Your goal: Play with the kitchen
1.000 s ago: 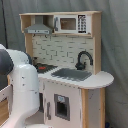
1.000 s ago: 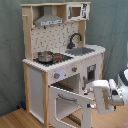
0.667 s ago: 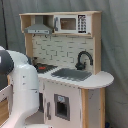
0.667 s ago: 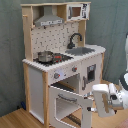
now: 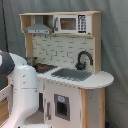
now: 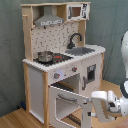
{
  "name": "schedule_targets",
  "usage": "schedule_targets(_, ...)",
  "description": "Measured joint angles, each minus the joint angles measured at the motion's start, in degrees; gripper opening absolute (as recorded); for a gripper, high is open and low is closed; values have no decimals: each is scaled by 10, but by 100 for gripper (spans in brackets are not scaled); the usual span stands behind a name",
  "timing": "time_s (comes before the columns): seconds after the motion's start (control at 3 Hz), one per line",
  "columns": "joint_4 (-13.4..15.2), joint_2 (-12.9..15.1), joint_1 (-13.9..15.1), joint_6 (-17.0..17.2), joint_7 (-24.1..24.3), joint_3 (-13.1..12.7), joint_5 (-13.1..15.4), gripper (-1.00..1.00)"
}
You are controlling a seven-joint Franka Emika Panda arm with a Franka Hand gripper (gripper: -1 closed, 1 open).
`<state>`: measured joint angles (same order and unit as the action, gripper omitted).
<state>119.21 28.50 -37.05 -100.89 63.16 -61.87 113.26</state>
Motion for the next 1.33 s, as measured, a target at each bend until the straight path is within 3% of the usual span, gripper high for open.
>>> schedule_targets(1.33,-48,115,-66,205,-30,18,12,100)
